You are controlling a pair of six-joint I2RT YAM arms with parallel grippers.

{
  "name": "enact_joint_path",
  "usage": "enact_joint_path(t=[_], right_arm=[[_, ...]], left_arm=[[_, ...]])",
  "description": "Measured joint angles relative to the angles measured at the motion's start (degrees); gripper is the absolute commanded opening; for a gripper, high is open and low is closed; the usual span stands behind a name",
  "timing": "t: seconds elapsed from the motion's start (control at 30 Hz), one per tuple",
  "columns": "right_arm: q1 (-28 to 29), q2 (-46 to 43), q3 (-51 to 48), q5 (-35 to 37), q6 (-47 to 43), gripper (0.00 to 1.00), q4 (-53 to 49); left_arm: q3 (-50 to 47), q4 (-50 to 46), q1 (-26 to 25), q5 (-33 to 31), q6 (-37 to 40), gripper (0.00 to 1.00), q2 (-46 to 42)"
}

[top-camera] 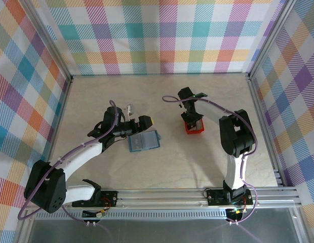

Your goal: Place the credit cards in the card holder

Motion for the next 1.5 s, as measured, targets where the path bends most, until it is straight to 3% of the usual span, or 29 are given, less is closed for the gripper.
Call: enact_joint_path(t=[0.6, 0.87, 1.17, 1.37, 1.5], right_arm=[[0.0, -2.2, 0.0, 2.5, 0.0, 0.09, 1.8], [0.0, -2.3, 0.0, 2.1, 0.0, 0.13, 1.9], [-1.5, -2.3, 0.0, 2.4, 0.9, 0.11, 1.9], [-4.8, -2.3, 0.6, -3.4, 3.6, 0.00, 1.2], [-7.4, -2.7, 0.6, -9.7, 5.5, 0.00, 1.1]], left_arm=[[0.0, -0.4, 0.0, -0.2, 0.2, 1.00, 0.0], [0.0, -0.7, 0.0, -0.2, 0.2, 1.00, -0.1], [0.0, -1.7, 0.0, -0.5, 0.2, 1.00, -1.0], [0.0, -1.7, 0.0, -0.6, 0.4, 1.00, -1.1], [0.0, -1.7, 0.0, -0.6, 0.6, 1.00, -1.1]])
